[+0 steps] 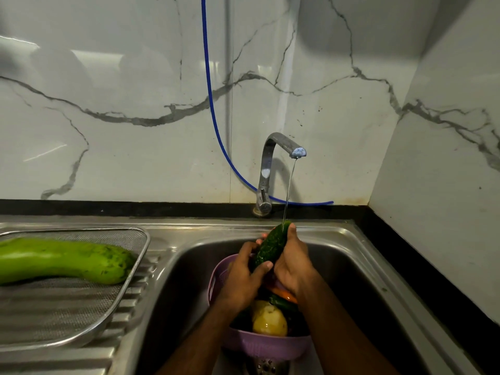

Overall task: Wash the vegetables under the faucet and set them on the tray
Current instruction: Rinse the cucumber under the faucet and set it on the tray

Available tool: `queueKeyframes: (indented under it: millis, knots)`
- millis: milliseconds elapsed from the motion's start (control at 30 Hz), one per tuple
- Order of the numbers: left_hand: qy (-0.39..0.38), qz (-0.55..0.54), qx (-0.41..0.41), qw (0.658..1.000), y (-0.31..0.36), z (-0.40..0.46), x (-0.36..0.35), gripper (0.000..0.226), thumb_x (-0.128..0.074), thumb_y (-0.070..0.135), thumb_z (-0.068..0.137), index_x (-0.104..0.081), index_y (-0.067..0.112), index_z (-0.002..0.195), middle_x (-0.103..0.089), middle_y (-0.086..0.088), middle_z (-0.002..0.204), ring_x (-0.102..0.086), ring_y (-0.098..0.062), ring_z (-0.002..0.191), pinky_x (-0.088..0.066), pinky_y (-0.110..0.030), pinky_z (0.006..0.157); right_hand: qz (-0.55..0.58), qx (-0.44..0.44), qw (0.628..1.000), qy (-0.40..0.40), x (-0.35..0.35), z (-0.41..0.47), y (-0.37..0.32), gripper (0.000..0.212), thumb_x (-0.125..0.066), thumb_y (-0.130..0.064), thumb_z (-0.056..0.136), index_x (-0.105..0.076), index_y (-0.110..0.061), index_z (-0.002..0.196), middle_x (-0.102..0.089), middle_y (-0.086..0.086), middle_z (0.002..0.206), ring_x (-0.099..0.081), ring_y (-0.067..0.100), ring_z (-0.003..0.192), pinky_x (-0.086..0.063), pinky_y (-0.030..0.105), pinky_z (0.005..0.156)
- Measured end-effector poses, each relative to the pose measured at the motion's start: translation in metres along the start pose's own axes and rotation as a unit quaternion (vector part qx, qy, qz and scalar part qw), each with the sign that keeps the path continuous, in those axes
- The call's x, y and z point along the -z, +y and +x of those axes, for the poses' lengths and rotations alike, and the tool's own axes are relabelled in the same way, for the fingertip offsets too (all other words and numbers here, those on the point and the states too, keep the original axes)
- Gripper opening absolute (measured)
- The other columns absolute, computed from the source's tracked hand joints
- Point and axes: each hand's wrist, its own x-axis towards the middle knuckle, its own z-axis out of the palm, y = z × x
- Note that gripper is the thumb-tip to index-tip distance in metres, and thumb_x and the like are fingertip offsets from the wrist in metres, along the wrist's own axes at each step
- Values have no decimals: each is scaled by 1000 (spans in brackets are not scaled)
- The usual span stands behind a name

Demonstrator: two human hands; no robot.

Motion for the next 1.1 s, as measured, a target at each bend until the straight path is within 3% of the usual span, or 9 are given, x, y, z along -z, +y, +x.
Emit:
queueKeyframes:
  millis: [133, 233, 333, 467, 700, 867, 967, 1033, 1100]
  knots:
    - [38, 12, 8, 999, -3, 6, -5, 37, -66, 23, 94, -53, 32, 128, -71, 2, 104, -70, -19, 91, -57, -33, 70, 18, 19, 999, -41, -1, -9, 4, 35, -50, -29, 108, -56, -5, 132, -66, 22, 118, -69, 31, 99, -63, 44, 64]
    - [37, 6, 11, 999, -2, 8, -7, 41, -65, 27, 94, -52, 37, 131, -70, 3, 111, -70, -17, 98, -61, -45, 83, 4, 41, 998, -52, 2, -9, 3, 30, -55, -18, 105, -57, -3, 131, -66, 20, 116, -68, 30, 101, -63, 48, 83]
    - [23, 26, -23, 999, -1, 6, -6, 46, -65, 25, 94, -50, 34, 136, -66, 7, 118, -65, -10, 107, -58, -40, 91, -17, 45, 999, -4, -2, -6, -1, 36, -59, -41, 101, -61, -13, 123, -71, 16, 118, -70, 32, 108, -58, 55, 95]
    - [3, 38, -36, 999, 0, 3, -5, 48, -66, 24, 93, -48, 33, 137, -63, 11, 120, -63, -7, 109, -58, -37, 91, -26, 27, 999, 7, 1, -7, -7, 46, -51, -54, 101, -59, -14, 122, -73, 17, 116, -72, 34, 105, -62, 49, 75]
    - [58, -16, -7, 998, 7, 12, -9, 35, -68, 15, 92, -62, 19, 127, -72, 0, 110, -70, -11, 97, -60, -35, 86, -49, 12, 991, -124, 11, -15, -5, 47, -55, 11, 96, -52, -7, 139, -63, 25, 129, -67, 39, 111, -63, 45, 64]
    - [21, 33, 2, 999, 7, 7, -11, 40, -60, 22, 97, -53, 24, 136, -67, 4, 118, -65, -9, 106, -57, -37, 93, -97, 36, 994, -24, 6, 0, 1, 46, -65, -35, 98, -54, -17, 139, -69, 18, 123, -71, 35, 108, -63, 46, 73]
    - [9, -10, 20, 1000, 11, 5, -10, 33, -56, 24, 101, -54, 24, 134, -72, -9, 108, -70, -17, 93, -61, -36, 77, -54, 2, 998, -27, 10, 8, -1, 58, -60, -55, 96, -55, -17, 140, -70, 22, 124, -72, 39, 106, -61, 53, 85]
    - [-9, -126, 92, 988, 19, 4, -10, 25, -50, 26, 104, -59, 20, 126, -72, -19, 94, -65, -22, 69, -54, -32, 53, -49, -16, 996, -78, 16, 4, -4, 59, -60, -52, 96, -56, -11, 138, -70, 23, 124, -77, 31, 84, -63, 45, 67]
    - [-45, -251, 163, 953, 26, 3, -6, 31, -44, 31, 106, -61, 11, 123, -67, -17, 84, -60, -22, 63, -48, -30, 50, -105, 1, 988, -116, 22, 1, -5, 59, -65, -43, 93, -55, -7, 138, -68, 22, 122, -64, 19, 54, -50, 30, 42]
